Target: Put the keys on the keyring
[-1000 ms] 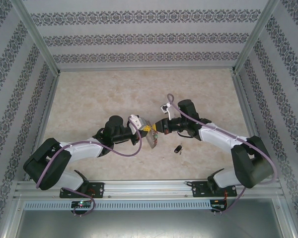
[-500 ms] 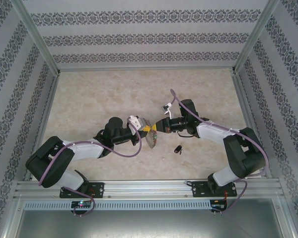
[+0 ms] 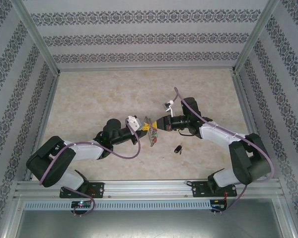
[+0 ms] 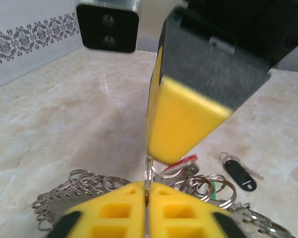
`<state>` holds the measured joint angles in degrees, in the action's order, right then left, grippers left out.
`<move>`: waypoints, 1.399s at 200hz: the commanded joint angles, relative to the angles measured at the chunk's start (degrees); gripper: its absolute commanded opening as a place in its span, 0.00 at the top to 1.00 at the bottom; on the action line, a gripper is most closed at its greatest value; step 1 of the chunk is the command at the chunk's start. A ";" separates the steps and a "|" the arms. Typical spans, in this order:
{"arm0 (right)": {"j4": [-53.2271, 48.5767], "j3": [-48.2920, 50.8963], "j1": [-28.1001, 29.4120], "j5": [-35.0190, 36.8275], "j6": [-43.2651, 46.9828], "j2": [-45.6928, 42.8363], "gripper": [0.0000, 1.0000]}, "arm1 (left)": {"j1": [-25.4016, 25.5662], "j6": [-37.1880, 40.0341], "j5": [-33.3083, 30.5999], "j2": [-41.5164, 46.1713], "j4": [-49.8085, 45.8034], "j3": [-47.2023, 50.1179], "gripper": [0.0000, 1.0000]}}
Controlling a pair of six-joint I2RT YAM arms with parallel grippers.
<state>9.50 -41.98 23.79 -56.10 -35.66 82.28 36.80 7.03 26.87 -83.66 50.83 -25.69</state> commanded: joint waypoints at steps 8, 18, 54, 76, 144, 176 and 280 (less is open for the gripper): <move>0.60 -0.74 0.55 -0.52 1.47 -3.20 1.00 | 0.67 1.13 -0.43 0.49 -1.06 -0.11 0.82; 0.60 -0.65 0.71 -0.32 1.48 -3.52 1.00 | 0.69 1.87 -0.30 0.93 -2.88 -0.58 0.80; 0.06 -0.98 1.08 0.09 1.82 -3.88 1.00 | 0.70 4.49 1.16 2.74 -8.84 -2.30 0.77; -0.43 -1.18 1.26 0.37 2.33 -3.84 1.00 | 0.65 5.38 1.58 4.19 -10.86 -2.96 0.75; -2.06 -1.95 2.00 1.78 3.45 -3.09 1.00 | 0.66 6.88 3.31 7.90 -16.45 -3.67 0.69; -2.20 -2.14 2.04 2.13 3.51 -3.01 1.00 | 0.67 6.39 5.61 8.32 -19.36 -5.11 0.66; -2.77 -2.41 2.09 4.08 3.32 -3.88 1.00 | 0.82 1.28 1.78 10.41 -19.75 -4.74 0.66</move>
<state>5.85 -42.26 25.39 -52.29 -33.04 79.85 36.82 11.49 31.29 -75.26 32.60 -29.41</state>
